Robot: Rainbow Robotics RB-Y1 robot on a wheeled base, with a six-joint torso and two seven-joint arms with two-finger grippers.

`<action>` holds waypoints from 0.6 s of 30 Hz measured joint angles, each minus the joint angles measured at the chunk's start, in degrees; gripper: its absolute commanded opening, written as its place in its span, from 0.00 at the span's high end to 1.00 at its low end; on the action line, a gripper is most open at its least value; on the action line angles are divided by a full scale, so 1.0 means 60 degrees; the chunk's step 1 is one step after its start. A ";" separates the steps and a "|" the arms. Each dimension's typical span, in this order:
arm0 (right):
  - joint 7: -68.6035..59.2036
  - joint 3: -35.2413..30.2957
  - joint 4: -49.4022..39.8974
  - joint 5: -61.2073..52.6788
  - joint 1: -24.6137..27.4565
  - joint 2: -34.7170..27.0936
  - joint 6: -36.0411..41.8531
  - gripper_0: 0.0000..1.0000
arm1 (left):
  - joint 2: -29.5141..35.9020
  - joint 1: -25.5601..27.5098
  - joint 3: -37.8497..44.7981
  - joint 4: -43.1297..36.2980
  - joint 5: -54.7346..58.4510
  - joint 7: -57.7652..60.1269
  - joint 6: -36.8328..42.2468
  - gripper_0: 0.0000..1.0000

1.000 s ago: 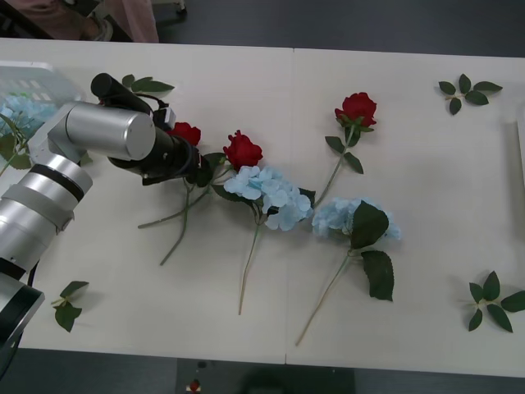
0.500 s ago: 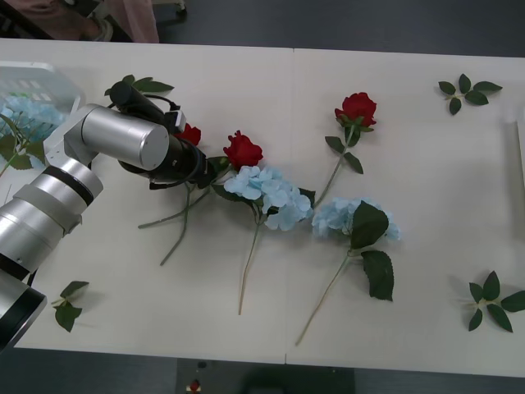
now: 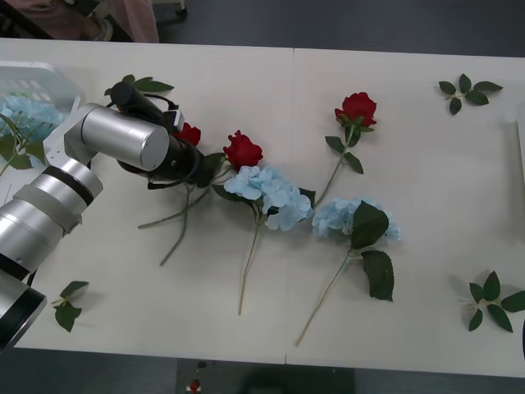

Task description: Put the red flowers into the right box and the blue flowers into the left box

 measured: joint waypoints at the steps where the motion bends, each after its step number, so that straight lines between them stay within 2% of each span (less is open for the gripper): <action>1: 0.0000 0.0052 0.0034 0.0000 0.0000 0.0000 0.0000 0.50 | 0.0000 0.0000 0.0000 0.0000 -0.0082 0.0000 0.0000 1.00; 2: 0.0000 0.0107 0.0042 0.0000 0.0001 0.0000 0.0000 0.19 | 0.0000 0.0000 0.0000 0.0000 -0.0188 0.0000 0.0000 1.00; 4: -0.0001 0.0201 0.0042 0.0000 0.0001 0.0000 0.0000 0.00 | 0.0000 0.0000 0.0000 0.0000 -0.0456 0.0000 0.0000 1.00; 11: -0.0001 0.0251 0.0026 -0.0022 0.0001 0.0000 0.0047 0.00 | 0.0000 0.0000 0.0000 -0.0018 -0.0899 -0.0001 0.0000 1.00; 18: 0.0000 0.0251 -0.1261 -0.0760 0.0002 0.0000 0.2268 0.00 | 0.0042 0.0000 0.0000 -0.0430 -0.1047 -0.0001 0.0000 1.00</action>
